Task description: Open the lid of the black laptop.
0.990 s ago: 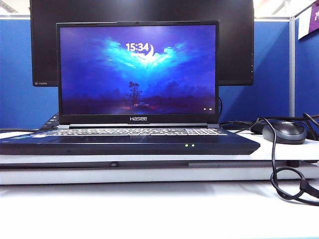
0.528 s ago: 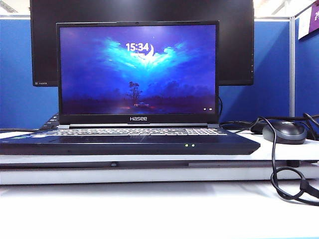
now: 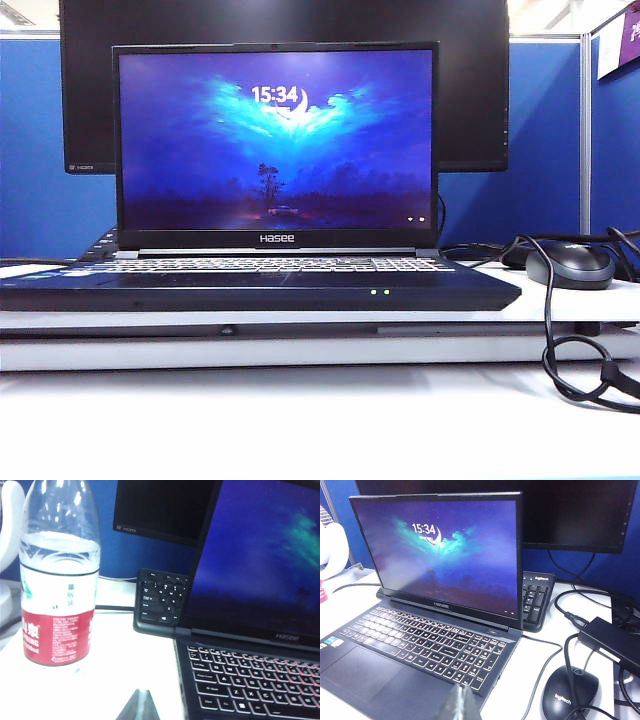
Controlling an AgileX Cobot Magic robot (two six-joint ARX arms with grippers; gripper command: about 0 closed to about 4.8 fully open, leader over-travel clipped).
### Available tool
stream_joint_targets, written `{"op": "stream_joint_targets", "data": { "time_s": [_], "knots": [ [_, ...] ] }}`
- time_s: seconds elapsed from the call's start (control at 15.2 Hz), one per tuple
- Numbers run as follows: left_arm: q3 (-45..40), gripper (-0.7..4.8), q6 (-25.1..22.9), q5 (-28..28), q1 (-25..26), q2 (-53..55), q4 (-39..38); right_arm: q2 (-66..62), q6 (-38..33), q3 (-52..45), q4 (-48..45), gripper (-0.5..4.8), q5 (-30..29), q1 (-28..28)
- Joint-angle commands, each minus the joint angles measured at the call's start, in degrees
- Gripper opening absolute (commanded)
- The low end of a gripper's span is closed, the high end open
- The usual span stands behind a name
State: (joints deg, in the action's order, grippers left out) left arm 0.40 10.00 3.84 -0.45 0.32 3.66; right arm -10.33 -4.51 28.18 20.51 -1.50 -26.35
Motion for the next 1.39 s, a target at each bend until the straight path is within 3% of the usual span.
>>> {"op": "stream_joint_targets", "data": {
  "time_s": [0.07,1.19,1.25,1.32,1.39],
  "knots": [
    [0.0,-0.03,-2.5,-0.2,0.1,-0.1,0.3,0.0,-0.2,0.3,-0.6,-0.01,0.1,0.0],
    [0.0,-0.03,-3.3,0.0,0.3,-0.1,0.1,0.0,1.7,0.3,0.2,-0.01,0.3,0.0],
    [0.0,-0.03,-3.3,0.0,0.3,-0.1,0.1,0.5,3.8,-0.5,0.3,-0.01,1.0,0.5],
    [0.0,-0.03,-3.3,0.0,0.3,-0.1,0.1,2.0,6.1,-7.6,-8.4,-0.01,8.4,3.8],
    [0.0,-0.03,-3.4,0.0,0.3,-0.1,0.1,2.3,5.1,-12.6,-13.9,-0.01,12.2,6.3]
  ]
}}
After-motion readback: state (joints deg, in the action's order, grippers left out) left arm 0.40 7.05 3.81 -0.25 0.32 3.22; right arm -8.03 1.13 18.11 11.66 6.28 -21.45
